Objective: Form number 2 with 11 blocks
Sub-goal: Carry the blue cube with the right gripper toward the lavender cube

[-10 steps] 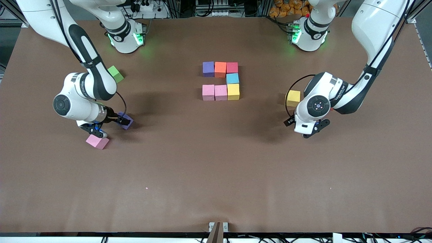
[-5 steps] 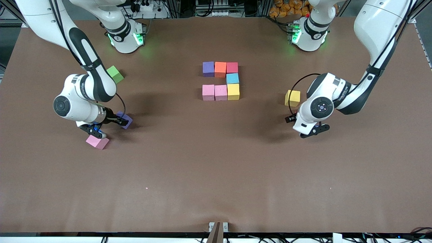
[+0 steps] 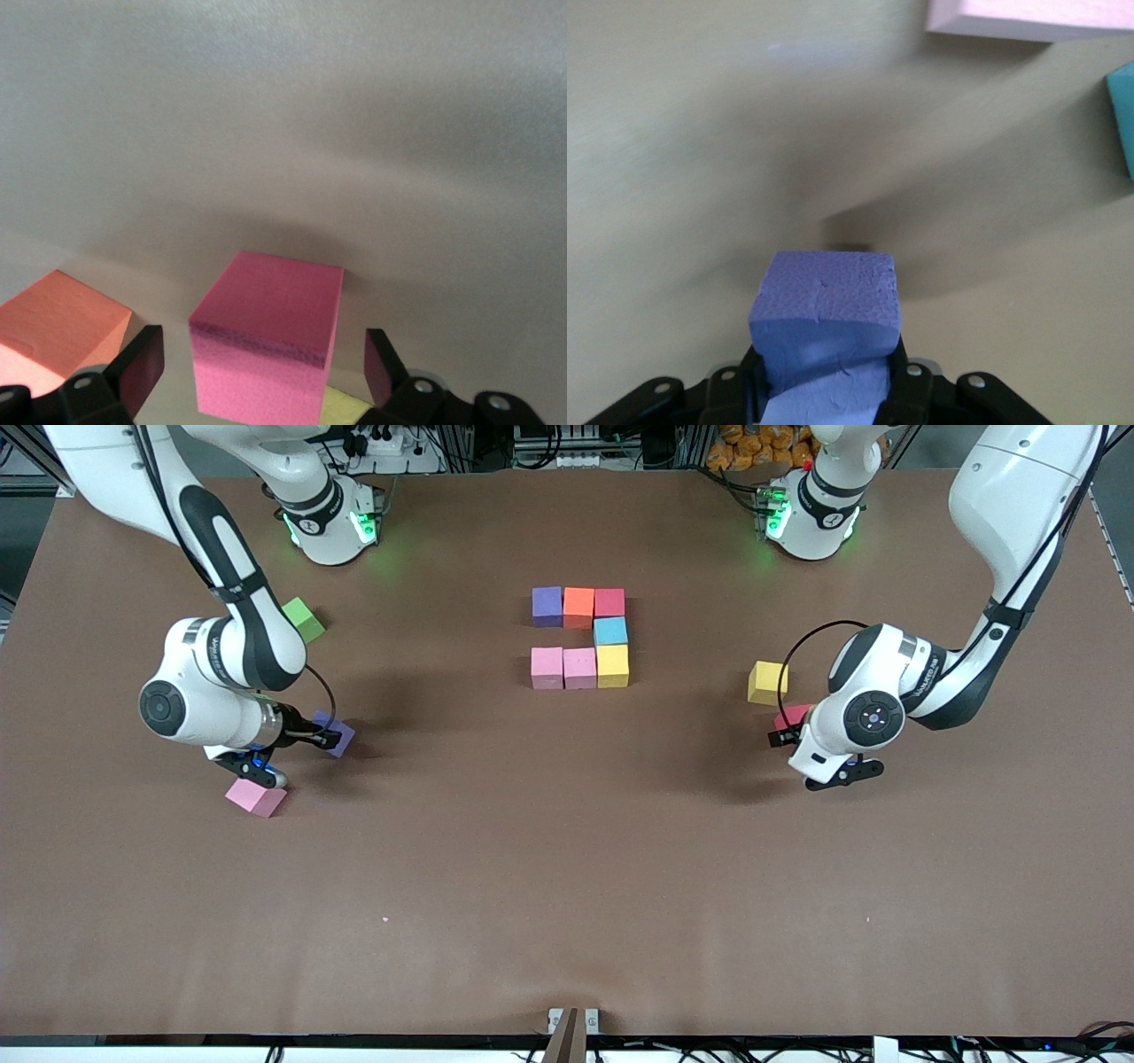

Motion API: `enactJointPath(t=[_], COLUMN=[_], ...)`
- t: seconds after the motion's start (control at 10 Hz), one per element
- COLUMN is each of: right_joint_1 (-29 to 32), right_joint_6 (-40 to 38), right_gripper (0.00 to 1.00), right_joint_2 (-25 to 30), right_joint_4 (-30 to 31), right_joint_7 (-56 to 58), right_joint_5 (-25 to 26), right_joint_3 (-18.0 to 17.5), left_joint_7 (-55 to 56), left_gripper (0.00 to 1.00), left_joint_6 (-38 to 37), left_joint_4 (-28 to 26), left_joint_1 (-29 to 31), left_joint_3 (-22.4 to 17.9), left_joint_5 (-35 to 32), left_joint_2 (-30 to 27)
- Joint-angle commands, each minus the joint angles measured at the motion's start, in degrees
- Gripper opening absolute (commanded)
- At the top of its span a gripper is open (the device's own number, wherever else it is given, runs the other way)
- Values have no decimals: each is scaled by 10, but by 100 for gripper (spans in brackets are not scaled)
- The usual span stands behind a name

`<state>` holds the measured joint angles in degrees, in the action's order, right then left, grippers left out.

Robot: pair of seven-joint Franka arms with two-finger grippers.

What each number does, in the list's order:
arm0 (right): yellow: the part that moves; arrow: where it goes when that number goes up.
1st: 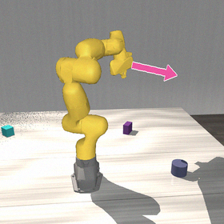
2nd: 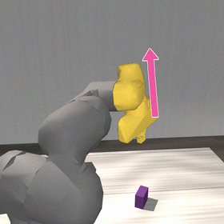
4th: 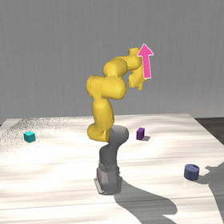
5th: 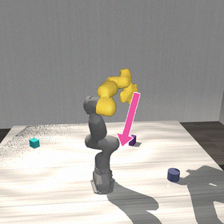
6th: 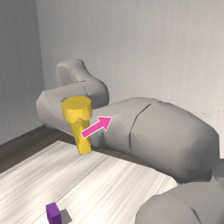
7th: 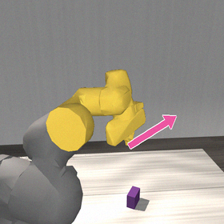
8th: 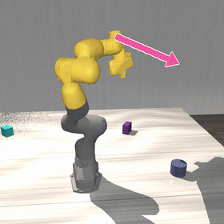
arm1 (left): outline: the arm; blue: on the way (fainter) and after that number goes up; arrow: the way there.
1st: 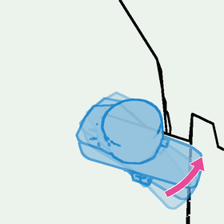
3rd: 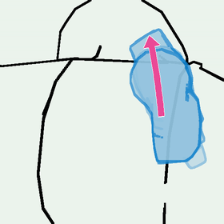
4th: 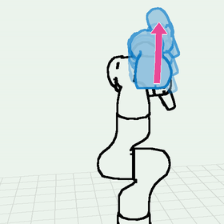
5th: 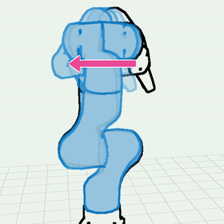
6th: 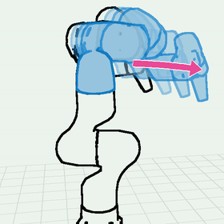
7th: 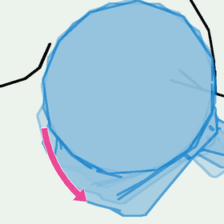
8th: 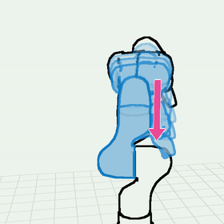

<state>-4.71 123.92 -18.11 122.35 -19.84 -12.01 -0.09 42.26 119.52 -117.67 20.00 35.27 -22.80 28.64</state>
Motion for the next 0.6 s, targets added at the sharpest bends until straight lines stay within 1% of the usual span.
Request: enactJointPath(t=[0.0,0.1,0.3,0.5], right_joint_1=[-22,-31,-57,-111], right_joint_6=[-67,-67,-60,-41], right_gripper=[22,22,22,22], right_joint_2=[12,12,7,2], right_joint_4=[-47,-55,-81,-99], right_joint_7=[-9,-13,-71,-84], right_joint_5=[1,1,1,1], right_joint_3=[-4,-22,-66,-70], left_joint_7=[-4,-4,-4,-4], left_gripper=[100,100,100,100], left_joint_6=[-3,-3,-3,-3], left_joint_4=[-1,-1,-1,1], left_joint_1=[10,10,11,11], left_joint_3=[5,5,5,4], left_joint_5=[-14,-15,-15,-15], left_joint_2=[11,12,22,28])
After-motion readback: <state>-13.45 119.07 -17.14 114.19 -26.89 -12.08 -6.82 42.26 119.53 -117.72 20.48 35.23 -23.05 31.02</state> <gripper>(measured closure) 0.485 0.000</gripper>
